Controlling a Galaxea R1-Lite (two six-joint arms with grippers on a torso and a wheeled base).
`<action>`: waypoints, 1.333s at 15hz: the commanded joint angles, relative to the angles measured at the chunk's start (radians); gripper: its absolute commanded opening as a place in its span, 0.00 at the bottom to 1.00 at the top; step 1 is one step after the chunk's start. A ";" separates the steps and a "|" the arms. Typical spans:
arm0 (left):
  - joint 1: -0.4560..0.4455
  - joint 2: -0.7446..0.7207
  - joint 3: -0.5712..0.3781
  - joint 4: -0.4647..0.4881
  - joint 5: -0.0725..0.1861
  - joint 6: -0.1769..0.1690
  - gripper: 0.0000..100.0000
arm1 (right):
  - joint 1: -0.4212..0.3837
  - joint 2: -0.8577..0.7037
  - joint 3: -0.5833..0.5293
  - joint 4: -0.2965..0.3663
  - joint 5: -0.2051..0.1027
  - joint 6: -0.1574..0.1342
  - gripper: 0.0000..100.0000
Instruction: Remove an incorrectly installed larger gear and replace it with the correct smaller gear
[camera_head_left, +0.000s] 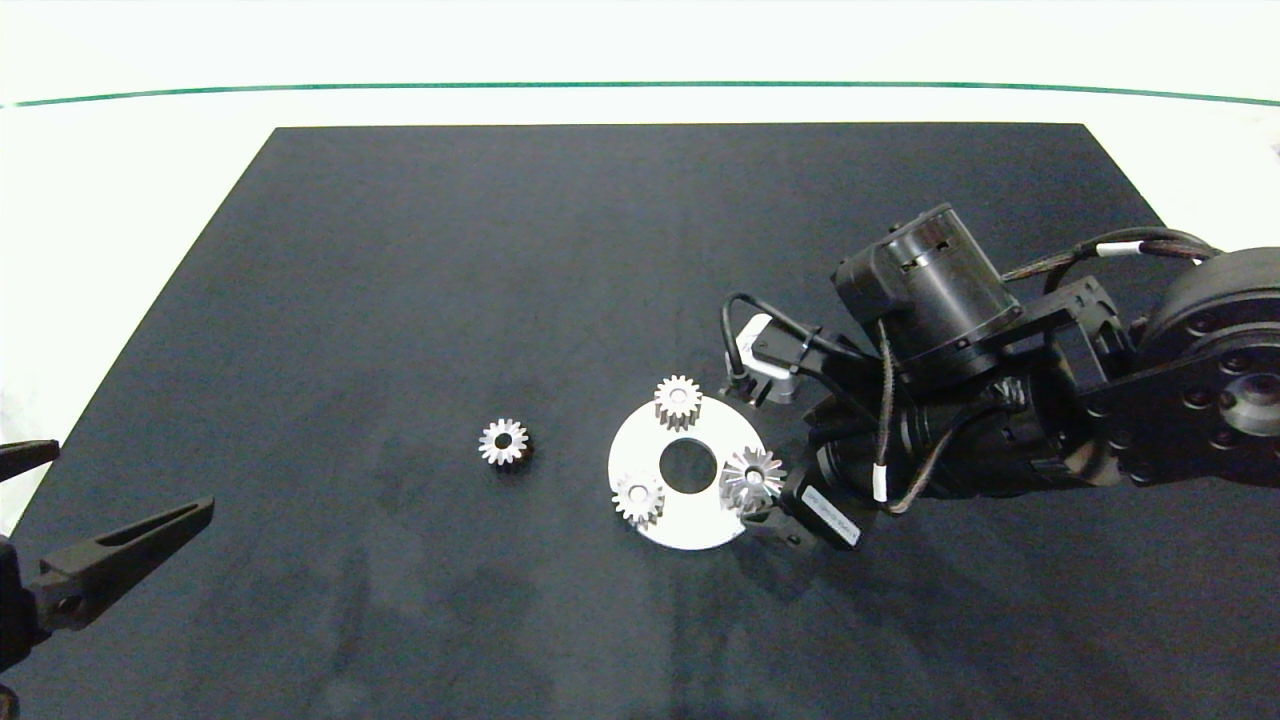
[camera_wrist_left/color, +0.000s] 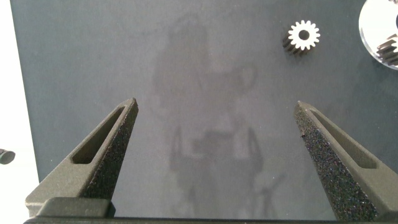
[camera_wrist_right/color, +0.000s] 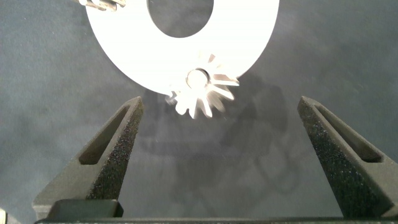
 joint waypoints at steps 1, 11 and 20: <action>-0.001 -0.002 0.001 0.001 0.001 0.001 1.00 | 0.019 0.053 -0.028 0.001 -0.024 -0.003 1.00; -0.001 -0.001 0.003 0.001 0.002 0.001 1.00 | 0.043 0.117 -0.081 0.001 -0.063 -0.003 1.00; 0.001 -0.004 0.007 0.001 0.002 0.001 1.00 | 0.039 0.138 -0.100 0.000 -0.060 0.014 0.82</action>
